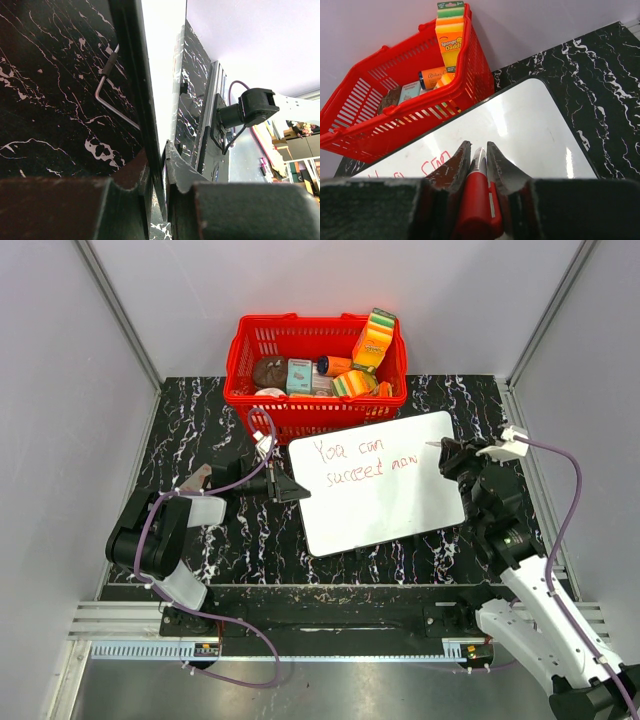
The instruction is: Write a sentence on the whiteboard
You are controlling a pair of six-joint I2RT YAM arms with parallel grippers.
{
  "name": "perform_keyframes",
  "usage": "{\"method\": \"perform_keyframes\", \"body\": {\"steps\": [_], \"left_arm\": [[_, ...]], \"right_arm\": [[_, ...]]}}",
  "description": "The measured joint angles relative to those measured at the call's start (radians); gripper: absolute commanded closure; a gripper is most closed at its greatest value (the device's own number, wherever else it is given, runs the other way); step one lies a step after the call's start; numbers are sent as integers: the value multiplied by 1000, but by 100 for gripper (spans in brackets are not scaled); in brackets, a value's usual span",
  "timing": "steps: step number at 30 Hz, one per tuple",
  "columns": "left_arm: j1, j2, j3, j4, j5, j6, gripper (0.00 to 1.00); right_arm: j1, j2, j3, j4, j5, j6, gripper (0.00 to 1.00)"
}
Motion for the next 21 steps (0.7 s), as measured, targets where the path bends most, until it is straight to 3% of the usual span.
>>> {"method": "perform_keyframes", "body": {"steps": [9,11,14,16,21], "left_arm": [[-8,-31,-29,0,-49,58,39],[-9,-68,-52,-2,-67,71,20],[-11,-114,-69,2,-84,92,6],[-11,-141,-81,5,-101,99,1],[-11,-220,-125,0,-150,130,1]], "right_arm": [[0,-4,-42,-52,-5,11,100],[-1,-6,-43,-56,-12,12,100],[-1,-14,-43,-57,-20,17,100],[-1,-22,-43,-58,-23,21,100],[-1,-40,-55,-60,-42,38,100]]}}
